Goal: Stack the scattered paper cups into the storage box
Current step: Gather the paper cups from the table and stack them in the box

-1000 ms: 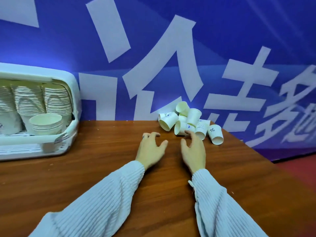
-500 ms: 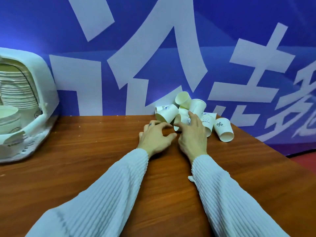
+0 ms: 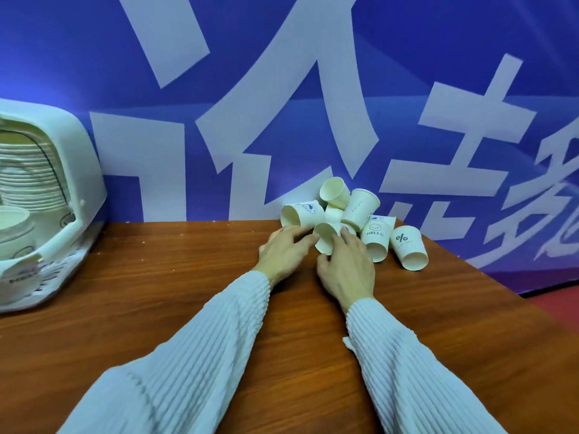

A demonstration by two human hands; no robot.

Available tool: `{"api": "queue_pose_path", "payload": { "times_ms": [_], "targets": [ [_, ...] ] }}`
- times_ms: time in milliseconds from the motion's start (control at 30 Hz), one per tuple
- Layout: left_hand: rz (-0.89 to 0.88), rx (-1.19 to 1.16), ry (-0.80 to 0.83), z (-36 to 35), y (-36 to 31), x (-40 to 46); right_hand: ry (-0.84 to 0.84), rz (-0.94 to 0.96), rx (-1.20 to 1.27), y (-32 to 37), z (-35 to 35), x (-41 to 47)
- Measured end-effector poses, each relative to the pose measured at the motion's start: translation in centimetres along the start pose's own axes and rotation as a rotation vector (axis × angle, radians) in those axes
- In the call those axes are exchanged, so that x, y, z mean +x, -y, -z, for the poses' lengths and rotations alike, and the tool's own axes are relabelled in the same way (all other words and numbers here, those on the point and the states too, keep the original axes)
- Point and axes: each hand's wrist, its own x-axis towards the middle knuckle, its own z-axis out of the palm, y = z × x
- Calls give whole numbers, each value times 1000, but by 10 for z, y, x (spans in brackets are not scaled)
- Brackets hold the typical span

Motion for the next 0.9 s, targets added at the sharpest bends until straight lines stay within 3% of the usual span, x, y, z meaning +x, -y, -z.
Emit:
{"api": "queue_pose_path", "payload": {
  "times_ms": [133, 300, 467, 667, 767, 900],
  "targets": [
    [26, -294, -141, 10, 2, -13, -91, -24, 62, 5, 9, -8],
    [40, -389, -284, 38, -5, -61, -199, -11, 232, 25, 27, -32],
    [-174, -168, -541, 106, -22, -135, -307, 54, 533, 90, 46, -71],
    [-324, 79, -875, 233, -26, -188, -298, 33, 1046, 209, 68, -98],
    [-302, 171, -947, 294, -8, -198, -234, 130, 1096, 267, 74, -98],
    [-216, 109, -1006, 343, 15, -203, -118, 211, 1005, 328, 68, -89]
  ]
}}
